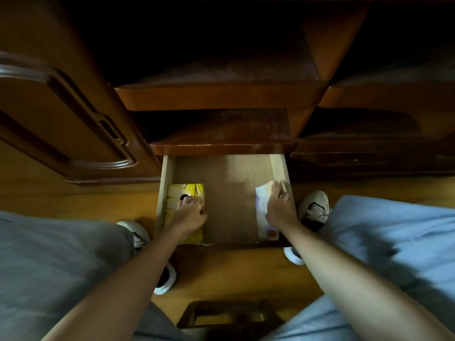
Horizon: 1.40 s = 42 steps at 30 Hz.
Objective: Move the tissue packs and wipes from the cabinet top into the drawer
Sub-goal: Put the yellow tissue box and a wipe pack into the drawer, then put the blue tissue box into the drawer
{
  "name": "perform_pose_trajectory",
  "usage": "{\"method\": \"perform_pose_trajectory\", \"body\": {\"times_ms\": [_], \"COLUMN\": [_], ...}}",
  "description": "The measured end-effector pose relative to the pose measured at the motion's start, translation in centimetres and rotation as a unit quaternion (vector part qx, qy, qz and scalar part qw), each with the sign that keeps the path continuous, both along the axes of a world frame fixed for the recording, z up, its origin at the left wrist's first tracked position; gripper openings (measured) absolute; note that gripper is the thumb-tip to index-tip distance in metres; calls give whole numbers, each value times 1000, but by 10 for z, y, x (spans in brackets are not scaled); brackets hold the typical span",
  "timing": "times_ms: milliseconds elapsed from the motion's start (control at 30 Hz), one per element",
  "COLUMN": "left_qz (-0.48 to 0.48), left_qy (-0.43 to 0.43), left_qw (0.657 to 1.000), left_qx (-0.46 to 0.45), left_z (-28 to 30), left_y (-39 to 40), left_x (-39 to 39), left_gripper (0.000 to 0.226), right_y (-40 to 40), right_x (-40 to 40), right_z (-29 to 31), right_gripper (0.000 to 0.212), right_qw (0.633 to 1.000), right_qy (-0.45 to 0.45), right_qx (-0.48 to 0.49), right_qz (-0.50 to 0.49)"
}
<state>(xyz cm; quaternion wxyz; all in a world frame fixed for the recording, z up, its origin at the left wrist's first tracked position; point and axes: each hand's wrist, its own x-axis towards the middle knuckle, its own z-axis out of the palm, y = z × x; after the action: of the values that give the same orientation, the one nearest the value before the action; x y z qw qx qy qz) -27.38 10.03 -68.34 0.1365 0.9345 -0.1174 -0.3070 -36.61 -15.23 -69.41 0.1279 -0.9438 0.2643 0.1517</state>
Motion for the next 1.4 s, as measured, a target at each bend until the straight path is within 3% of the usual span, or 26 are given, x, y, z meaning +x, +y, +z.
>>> {"method": "perform_pose_trajectory", "body": {"times_ms": [67,167,233,400,567,667,733,800,867,933,1033,1133,1267,1333,1400], "left_qz": [-67,-94,-95,-112,-121,-138,-145,-153,-148,-137,-130,-122,-98,-77,-55], "left_qy": [-13,-79,-104,-93,-67,-68,-28,0,-27,-94,-259,-416,-531,-542,-523], "left_qw": [995,988,986,983,986,983,984,984,986,986,957,892,815,806,822], "left_qx": [68,98,90,114,96,101,94,89,74,37,-27,-124,-213,-224,-219], "left_z": [-7,-11,-9,-4,0,3,9,25,55,100,190,284,382,414,433], "left_y": [5,4,2,2,5,8,12,13,9,-3,-19,-30,-42,-52,-62], "left_x": [-5,-9,-8,5,11,9,8,12,21,33,52,61,81,99,122], "left_gripper": [62,59,56,63,68,68,72,70,70,67,44,26,17,17,21], "right_y": [16,34,36,7,14,14,9,5,0,-7,-24,-35,-43,-47,-52], "right_x": [-5,-1,8,23,28,25,22,22,31,47,68,70,85,109,138], "right_z": [-14,-34,-34,-34,-31,-16,-3,18,52,102,198,303,408,439,455], "right_gripper": [67,61,56,72,50,34,36,42,46,45,34,19,14,14,21], "right_qw": [994,970,977,979,942,937,941,942,950,968,983,956,899,888,903], "right_qy": [-30,7,75,141,206,224,209,186,169,136,-26,-210,-372,-406,-375], "right_qx": [-75,-145,-116,-74,-186,-196,-178,-168,-131,-72,-2,39,19,-11,-36], "right_qz": [74,194,160,129,186,183,197,222,227,198,180,202,229,216,207]}}
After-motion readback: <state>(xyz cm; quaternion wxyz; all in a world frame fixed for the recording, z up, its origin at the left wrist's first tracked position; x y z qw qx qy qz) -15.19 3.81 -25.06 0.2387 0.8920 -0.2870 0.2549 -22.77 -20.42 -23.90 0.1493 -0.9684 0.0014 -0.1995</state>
